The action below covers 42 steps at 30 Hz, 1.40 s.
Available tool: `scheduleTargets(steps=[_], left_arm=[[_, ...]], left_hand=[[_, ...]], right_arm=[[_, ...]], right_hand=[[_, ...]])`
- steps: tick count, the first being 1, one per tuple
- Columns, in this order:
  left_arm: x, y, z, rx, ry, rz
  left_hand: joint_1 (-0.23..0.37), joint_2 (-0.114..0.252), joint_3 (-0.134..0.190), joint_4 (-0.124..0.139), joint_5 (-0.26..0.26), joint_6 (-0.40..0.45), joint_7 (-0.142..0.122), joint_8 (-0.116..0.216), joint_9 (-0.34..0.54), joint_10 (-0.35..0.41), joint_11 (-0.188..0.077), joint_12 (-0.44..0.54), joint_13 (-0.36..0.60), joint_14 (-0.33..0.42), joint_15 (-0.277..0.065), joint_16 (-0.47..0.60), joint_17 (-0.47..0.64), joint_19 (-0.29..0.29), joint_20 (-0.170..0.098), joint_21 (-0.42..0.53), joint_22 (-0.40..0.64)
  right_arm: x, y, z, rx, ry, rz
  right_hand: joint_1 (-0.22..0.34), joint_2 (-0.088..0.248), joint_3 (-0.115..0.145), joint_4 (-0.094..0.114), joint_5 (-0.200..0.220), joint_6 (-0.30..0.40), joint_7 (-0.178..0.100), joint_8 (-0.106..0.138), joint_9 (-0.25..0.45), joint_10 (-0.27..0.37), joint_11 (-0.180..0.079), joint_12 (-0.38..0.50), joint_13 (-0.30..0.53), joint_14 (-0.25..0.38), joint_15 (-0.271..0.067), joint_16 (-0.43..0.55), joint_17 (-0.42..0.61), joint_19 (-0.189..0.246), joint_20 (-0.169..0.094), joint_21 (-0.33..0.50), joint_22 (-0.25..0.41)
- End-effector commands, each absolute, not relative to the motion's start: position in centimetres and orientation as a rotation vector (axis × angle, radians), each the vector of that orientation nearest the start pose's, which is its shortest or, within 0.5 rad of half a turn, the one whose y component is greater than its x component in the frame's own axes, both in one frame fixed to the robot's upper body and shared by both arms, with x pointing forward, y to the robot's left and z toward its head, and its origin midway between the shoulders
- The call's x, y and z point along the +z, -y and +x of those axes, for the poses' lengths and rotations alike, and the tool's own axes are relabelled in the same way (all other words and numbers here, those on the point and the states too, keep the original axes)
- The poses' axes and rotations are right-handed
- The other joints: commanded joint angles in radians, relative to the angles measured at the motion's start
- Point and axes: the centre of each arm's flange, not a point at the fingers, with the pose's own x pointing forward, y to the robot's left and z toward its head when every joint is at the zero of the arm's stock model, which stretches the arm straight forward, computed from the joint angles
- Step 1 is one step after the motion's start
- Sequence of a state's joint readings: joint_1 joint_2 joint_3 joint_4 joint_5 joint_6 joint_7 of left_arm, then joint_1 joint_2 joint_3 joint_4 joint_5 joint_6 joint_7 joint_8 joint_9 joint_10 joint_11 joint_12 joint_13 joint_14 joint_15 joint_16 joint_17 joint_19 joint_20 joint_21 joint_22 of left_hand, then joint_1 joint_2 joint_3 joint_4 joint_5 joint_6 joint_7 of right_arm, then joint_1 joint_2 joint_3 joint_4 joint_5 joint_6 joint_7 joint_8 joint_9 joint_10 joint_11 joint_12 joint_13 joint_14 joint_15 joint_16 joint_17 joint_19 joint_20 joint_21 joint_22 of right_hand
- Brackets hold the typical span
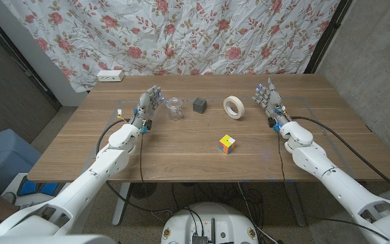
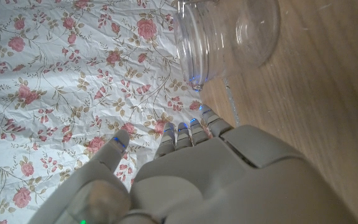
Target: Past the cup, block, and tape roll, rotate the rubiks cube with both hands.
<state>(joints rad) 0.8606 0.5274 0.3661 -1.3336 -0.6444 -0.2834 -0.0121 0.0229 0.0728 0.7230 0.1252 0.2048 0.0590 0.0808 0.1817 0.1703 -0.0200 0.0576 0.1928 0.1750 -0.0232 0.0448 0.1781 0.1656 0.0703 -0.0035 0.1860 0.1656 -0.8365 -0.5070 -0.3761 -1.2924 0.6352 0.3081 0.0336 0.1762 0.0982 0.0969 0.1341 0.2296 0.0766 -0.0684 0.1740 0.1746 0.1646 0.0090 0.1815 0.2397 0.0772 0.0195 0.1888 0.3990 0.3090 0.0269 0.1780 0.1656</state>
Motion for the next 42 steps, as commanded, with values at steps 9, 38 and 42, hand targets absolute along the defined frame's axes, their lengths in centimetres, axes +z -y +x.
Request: scheduleTargets(steps=[9, 38, 42], left_arm=[[-3.2, -29.0, 62.7, -0.164, 0.610, -0.010], [-3.3, -30.6, 60.2, -0.099, 0.600, 0.010], [-3.3, -30.5, 60.2, -0.093, 0.599, 0.012]], left_hand=[[0.004, 0.089, 0.010, -0.003, 0.005, -0.005, 0.005, 0.003, 0.005, -0.006, 0.004, 0.004, 0.003, -0.004, 0.003, 0.001, 0.004, 0.004, -0.002, 0.005, 0.004], [0.006, 0.086, 0.021, -0.019, 0.002, 0.041, -0.027, 0.010, 0.004, 0.037, -0.039, 0.010, 0.002, 0.020, -0.045, 0.002, 0.002, 0.010, -0.018, 0.006, 0.004], [0.005, 0.084, 0.021, -0.020, 0.002, 0.039, -0.033, 0.008, 0.004, 0.036, -0.044, 0.008, 0.002, 0.019, -0.050, 0.001, 0.003, 0.008, -0.020, 0.005, 0.004]], right_arm=[[-2.5, 29.8, 62.6, 0.204, 0.642, -0.079], [-1.5, 30.1, 58.2, 0.233, 0.744, -0.424], [-1.3, 30.3, 57.7, 0.234, 0.776, -0.485]], right_hand=[[0.006, 0.007, 0.006, -0.004, 0.008, -0.009, 0.011, 0.005, 0.001, 0.001, 0.001, 0.007, -0.006, 0.004, -0.002, 0.004, -0.008, 0.004, -0.006, 0.007, 0.001], [0.026, 0.009, 0.021, -0.031, 0.012, 0.009, 0.000, 0.012, 0.000, -0.005, -0.022, 0.008, -0.027, -0.002, -0.025, 0.003, -0.038, -0.018, -0.026, 0.002, 0.001], [0.029, 0.011, 0.024, -0.034, 0.012, 0.012, 0.000, 0.013, 0.000, -0.003, -0.023, 0.009, -0.029, 0.000, -0.030, 0.003, -0.042, -0.019, -0.030, 0.003, 0.001]])
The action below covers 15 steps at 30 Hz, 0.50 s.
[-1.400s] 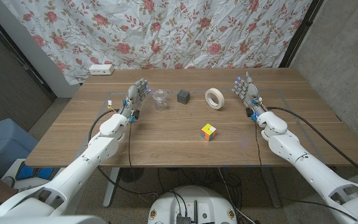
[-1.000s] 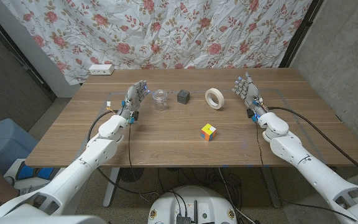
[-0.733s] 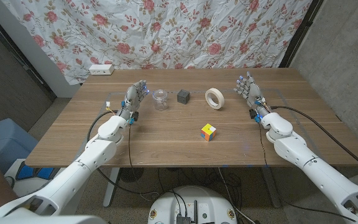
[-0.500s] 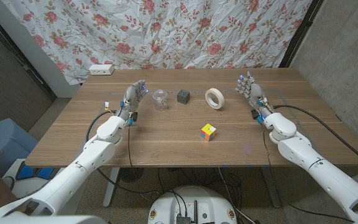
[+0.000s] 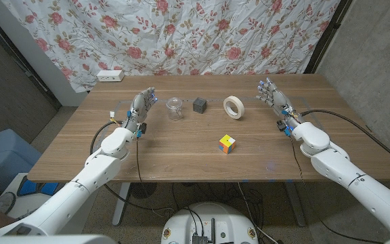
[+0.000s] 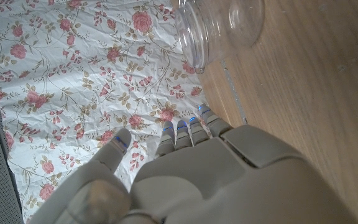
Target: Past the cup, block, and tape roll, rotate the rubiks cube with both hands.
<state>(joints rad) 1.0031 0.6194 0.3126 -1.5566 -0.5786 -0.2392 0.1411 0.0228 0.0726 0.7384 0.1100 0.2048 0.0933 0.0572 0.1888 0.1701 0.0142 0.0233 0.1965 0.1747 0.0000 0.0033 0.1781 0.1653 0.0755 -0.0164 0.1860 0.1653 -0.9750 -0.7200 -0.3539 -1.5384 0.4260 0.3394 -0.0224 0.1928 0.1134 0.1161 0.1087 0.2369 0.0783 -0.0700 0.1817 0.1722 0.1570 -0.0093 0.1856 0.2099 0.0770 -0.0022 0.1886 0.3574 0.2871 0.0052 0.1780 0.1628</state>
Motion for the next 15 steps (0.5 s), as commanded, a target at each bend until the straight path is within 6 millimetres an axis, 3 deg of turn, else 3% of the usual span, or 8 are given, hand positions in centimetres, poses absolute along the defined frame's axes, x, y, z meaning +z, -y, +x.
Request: scheduleTargets(steps=[1, 15], left_arm=[[-3.31, -30.39, 60.16, -0.093, 0.601, 0.010], [-3.46, -30.06, 59.85, -0.087, 0.593, 0.037]], left_hand=[[0.005, 0.084, 0.006, -0.005, 0.002, 0.005, -0.010, 0.000, 0.004, 0.002, -0.010, 0.004, 0.002, -0.004, -0.009, 0.001, 0.003, 0.002, -0.008, 0.005, 0.004], [0.005, 0.083, 0.008, -0.009, 0.001, 0.013, -0.014, 0.001, 0.004, 0.013, -0.013, 0.005, 0.001, 0.004, -0.016, 0.002, 0.002, 0.004, -0.011, 0.005, 0.004]], right_arm=[[-1.33, 30.30, 57.56, 0.235, 0.785, -0.489], [-1.03, 29.92, 56.75, 0.290, 0.821, -0.700]], right_hand=[[0.014, -0.003, 0.006, -0.010, 0.005, 0.013, 0.000, 0.006, 0.002, 0.006, -0.006, 0.005, 0.000, 0.001, -0.013, 0.004, -0.002, 0.003, -0.010, 0.003, 0.003], [0.027, -0.001, 0.016, -0.024, 0.004, 0.033, -0.012, 0.011, 0.002, 0.003, -0.009, 0.004, -0.008, 0.007, -0.028, 0.006, -0.017, -0.001, -0.020, 0.004, 0.003]])
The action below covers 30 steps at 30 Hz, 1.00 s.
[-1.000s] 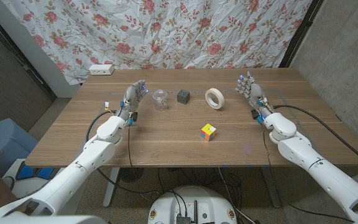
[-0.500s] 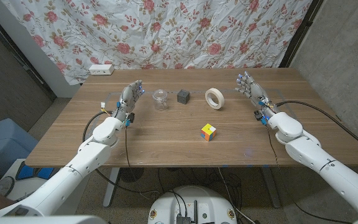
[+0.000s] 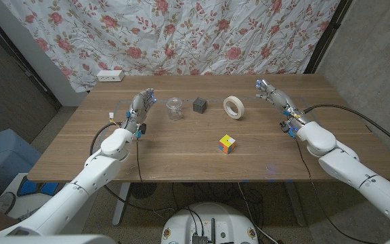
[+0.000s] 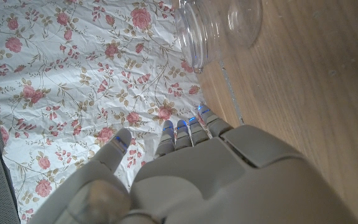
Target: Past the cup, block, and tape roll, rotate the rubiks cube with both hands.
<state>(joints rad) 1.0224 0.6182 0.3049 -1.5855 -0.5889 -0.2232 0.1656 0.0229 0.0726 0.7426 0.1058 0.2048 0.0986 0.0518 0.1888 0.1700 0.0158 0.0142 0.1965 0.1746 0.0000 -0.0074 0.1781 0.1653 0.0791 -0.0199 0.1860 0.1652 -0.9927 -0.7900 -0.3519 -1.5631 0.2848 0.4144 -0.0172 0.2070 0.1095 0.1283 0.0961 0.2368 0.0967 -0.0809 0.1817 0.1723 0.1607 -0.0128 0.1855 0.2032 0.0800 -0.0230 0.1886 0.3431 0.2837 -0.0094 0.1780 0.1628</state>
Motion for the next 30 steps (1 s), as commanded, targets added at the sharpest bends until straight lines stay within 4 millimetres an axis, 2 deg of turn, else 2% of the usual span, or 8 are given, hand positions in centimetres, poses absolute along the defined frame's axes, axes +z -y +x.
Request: scheduleTargets(steps=[1, 10, 19, 26, 30], left_arm=[[-3.4, -30.1, 59.9, -0.088, 0.593, 0.040], [-3.5, -30.4, 60.1, -0.095, 0.593, 0.042], [-4.1, -30.5, 60.5, -0.095, 0.602, 0.031], [-4.5, -31.0, 60.7, -0.085, 0.602, 0.033], [-4.6, -31.4, 60.7, -0.078, 0.601, 0.037]], left_hand=[[0.005, 0.083, 0.004, -0.005, 0.001, 0.008, -0.008, 0.001, 0.004, 0.011, -0.004, 0.005, 0.001, 0.004, -0.006, 0.002, 0.002, 0.001, -0.007, 0.005, 0.004], [0.006, 0.084, 0.006, -0.007, 0.001, 0.012, -0.009, 0.000, 0.004, 0.015, -0.006, 0.005, 0.001, 0.007, -0.006, 0.002, 0.002, 0.002, -0.008, 0.005, 0.004], [0.005, 0.084, 0.008, -0.008, 0.000, 0.015, -0.008, 0.000, 0.004, 0.019, -0.006, 0.004, 0.001, 0.010, -0.005, 0.002, 0.002, 0.003, -0.008, 0.005, 0.004], [0.005, 0.085, 0.009, -0.010, 0.000, 0.020, -0.008, 0.001, 0.004, 0.025, -0.007, 0.005, 0.001, 0.012, -0.006, 0.002, 0.002, 0.004, -0.008, 0.005, 0.004], [0.005, 0.084, 0.009, -0.011, 0.000, 0.024, -0.007, 0.001, 0.005, 0.027, -0.010, 0.005, 0.001, 0.016, -0.007, 0.002, 0.002, 0.005, -0.008, 0.006, 0.004]], right_arm=[[-1.1, 29.8, 56.7, 0.289, 0.830, -0.708], [-1.3, 29.1, 55.5, 0.262, 0.889, -0.801], [-0.2, 28.3, 54.3, 0.265, 0.917, -0.943], [0.1, 27.5, 54.0, 0.265, 0.932, -1.019], [0.0, 27.3, 53.7, 0.232, 0.916, -1.169]], right_hand=[[0.014, 0.004, 0.006, -0.013, 0.004, 0.015, -0.002, 0.011, 0.002, -0.004, -0.007, 0.003, -0.002, 0.003, -0.009, 0.006, -0.004, 0.001, -0.006, 0.003, 0.003], [0.023, 0.007, 0.014, -0.023, 0.002, 0.018, -0.018, 0.009, 0.001, -0.001, -0.015, 0.005, -0.006, 0.005, -0.021, 0.006, -0.014, 0.000, -0.014, 0.004, 0.003], [0.024, 0.006, 0.017, -0.028, -0.001, 0.012, -0.033, 0.004, 0.001, 0.000, -0.022, 0.006, -0.009, 0.013, -0.030, 0.010, -0.022, 0.009, -0.022, 0.008, 0.002], [0.021, 0.003, 0.018, -0.031, -0.005, 0.002, -0.044, 0.000, 0.002, -0.011, -0.037, 0.002, -0.011, 0.013, -0.037, 0.010, -0.027, 0.014, -0.029, 0.009, 0.002], [0.016, 0.002, 0.019, -0.033, -0.009, -0.018, -0.047, -0.005, 0.002, -0.029, -0.045, -0.003, -0.012, -0.012, -0.039, 0.003, -0.033, 0.012, -0.029, 0.007, 0.002]])
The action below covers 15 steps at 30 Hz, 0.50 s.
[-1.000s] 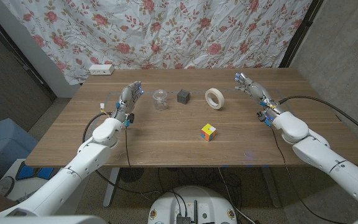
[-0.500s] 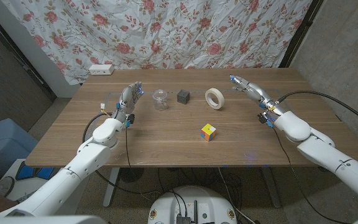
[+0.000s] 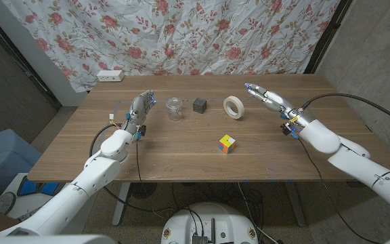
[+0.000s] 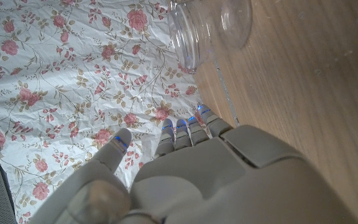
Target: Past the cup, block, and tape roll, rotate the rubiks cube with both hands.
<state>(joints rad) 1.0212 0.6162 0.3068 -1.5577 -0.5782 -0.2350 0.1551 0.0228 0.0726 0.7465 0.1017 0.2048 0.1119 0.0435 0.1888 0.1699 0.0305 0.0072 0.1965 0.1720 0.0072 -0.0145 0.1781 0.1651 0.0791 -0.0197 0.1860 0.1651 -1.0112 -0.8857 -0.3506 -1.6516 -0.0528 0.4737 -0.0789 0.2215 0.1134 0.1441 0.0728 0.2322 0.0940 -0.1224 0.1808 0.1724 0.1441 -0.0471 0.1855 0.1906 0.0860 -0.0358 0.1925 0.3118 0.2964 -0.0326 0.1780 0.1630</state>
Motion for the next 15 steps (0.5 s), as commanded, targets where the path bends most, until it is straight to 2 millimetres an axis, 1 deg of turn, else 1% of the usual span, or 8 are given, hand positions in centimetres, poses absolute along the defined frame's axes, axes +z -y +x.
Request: scheduleTargets(steps=[1, 9, 12, 15], left_arm=[[-4.62, -31.42, 60.66, -0.079, 0.602, 0.036], [-4.42, -31.55, 60.61, -0.089, 0.606, 0.042], [-4.31, -31.49, 60.62, -0.092, 0.602, 0.042], [-4.07, -31.40, 60.52, -0.093, 0.598, 0.049]], left_hand=[[0.005, 0.084, 0.006, -0.007, 0.000, 0.011, 0.001, 0.001, 0.005, 0.012, -0.002, 0.004, 0.004, 0.009, 0.000, 0.002, 0.002, 0.005, -0.007, 0.006, 0.004], [0.005, 0.083, 0.007, -0.008, 0.000, 0.015, -0.001, 0.001, 0.005, 0.016, -0.006, 0.004, 0.004, 0.011, -0.001, 0.002, 0.002, 0.008, -0.007, 0.006, 0.004], [0.005, 0.083, 0.007, -0.009, -0.001, 0.016, -0.002, 0.001, 0.005, 0.018, -0.010, 0.004, 0.004, 0.012, -0.002, 0.001, 0.002, 0.008, -0.007, 0.006, 0.004], [0.005, 0.083, 0.007, -0.010, -0.001, 0.017, -0.004, 0.001, 0.005, 0.020, -0.010, 0.004, 0.004, 0.013, -0.003, 0.001, 0.002, 0.009, -0.007, 0.006, 0.004]], right_arm=[[-0.02, 27.28, 53.57, 0.243, 0.913, -1.184], [-0.16, 27.40, 53.06, 0.226, 0.970, -1.252], [-0.26, 27.55, 52.82, 0.228, 0.983, -1.297], [-0.39, 27.78, 52.58, 0.233, 0.994, -1.330]], right_hand=[[-0.001, -0.003, 0.003, -0.009, -0.005, -0.019, -0.009, -0.005, 0.002, -0.016, -0.017, -0.003, 0.000, -0.019, -0.027, -0.001, -0.003, 0.000, -0.006, 0.007, 0.002], [-0.001, -0.007, 0.003, -0.013, -0.007, -0.026, -0.016, -0.004, 0.002, -0.021, -0.026, -0.003, 0.000, -0.020, -0.029, 0.000, -0.007, 0.002, -0.010, 0.008, 0.002], [0.001, -0.010, 0.006, -0.019, -0.008, -0.030, -0.020, -0.003, 0.003, -0.023, -0.026, -0.002, -0.001, -0.027, -0.024, -0.001, -0.012, 0.000, 0.007, 0.007, 0.002], [-0.001, -0.013, 0.005, -0.021, -0.009, -0.036, -0.024, -0.004, 0.003, -0.026, -0.032, -0.002, -0.001, -0.035, -0.024, -0.002, -0.013, -0.003, 0.012, 0.006, 0.003]])
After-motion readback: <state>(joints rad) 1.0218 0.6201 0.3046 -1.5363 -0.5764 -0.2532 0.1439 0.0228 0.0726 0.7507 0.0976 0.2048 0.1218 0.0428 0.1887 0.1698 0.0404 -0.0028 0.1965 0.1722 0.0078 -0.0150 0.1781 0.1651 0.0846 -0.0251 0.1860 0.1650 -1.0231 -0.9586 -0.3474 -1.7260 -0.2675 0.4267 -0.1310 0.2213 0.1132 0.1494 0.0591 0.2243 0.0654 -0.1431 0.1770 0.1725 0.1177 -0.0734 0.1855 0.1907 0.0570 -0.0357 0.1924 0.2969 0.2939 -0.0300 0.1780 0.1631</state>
